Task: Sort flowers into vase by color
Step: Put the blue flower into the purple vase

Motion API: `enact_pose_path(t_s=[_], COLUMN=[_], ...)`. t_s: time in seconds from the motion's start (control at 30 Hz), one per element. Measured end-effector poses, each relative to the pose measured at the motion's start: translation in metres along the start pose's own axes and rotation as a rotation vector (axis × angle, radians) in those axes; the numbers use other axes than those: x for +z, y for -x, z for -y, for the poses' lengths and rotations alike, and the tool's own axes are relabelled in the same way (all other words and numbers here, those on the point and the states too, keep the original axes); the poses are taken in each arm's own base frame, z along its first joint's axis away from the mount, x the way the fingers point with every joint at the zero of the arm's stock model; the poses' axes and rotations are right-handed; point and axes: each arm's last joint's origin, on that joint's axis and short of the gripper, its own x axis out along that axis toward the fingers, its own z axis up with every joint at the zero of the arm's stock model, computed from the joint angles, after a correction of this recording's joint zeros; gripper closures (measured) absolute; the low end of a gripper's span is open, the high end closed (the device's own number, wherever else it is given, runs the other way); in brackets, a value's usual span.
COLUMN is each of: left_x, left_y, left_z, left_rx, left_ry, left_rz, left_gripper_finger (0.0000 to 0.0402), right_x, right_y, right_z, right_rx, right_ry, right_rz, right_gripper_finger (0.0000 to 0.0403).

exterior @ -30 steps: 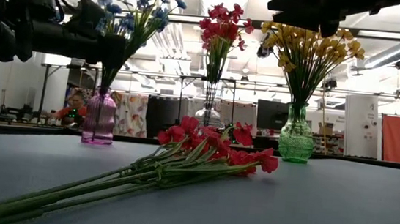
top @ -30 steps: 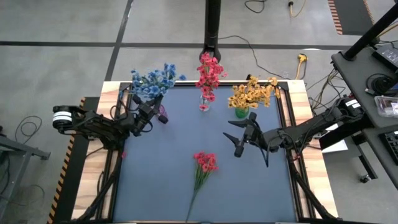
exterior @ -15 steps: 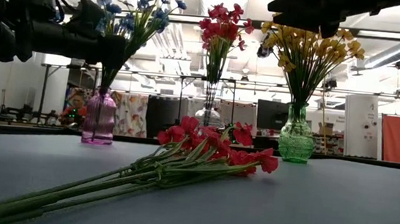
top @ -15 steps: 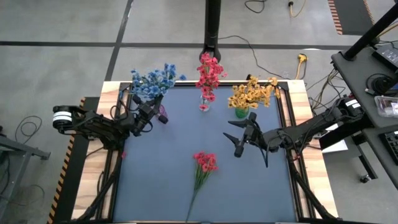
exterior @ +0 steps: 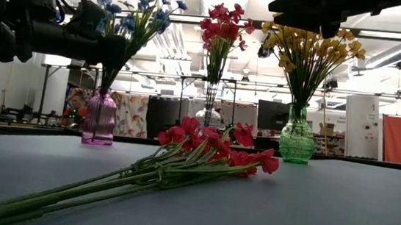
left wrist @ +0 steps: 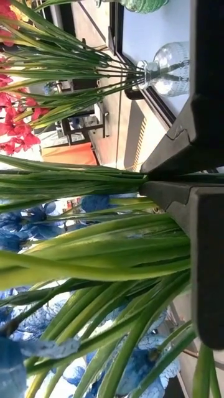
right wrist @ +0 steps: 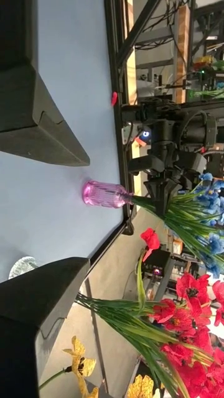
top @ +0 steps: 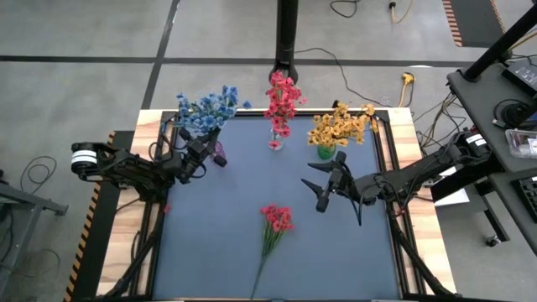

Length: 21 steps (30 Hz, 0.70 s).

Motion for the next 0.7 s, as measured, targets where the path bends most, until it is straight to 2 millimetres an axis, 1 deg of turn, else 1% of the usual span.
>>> enact_pose_path(t_s=[0.17, 0.47, 0.7], left_x=[-0.002, -0.011, -0.011], left_y=[0.001, 0.01, 0.011], left_z=[-0.001, -0.005, -0.006], left_rx=[-0.003, -0.013, -0.013], left_ry=[0.002, 0.043, 0.046], left_rz=[-0.005, -0.027, -0.027], left_gripper_finger=[0.0401, 0.0401, 0.0401], right_x=[-0.001, -0.001, -0.001], right_y=[0.0, 0.0, 0.0], right_z=[0.0, 0.0, 0.0], right_rx=[0.0, 0.0, 0.001], right_ry=[0.004, 0.01, 0.013], right_rz=[-0.004, -0.01, -0.011], right_gripper_finger=[0.0158, 0.0158, 0.0158])
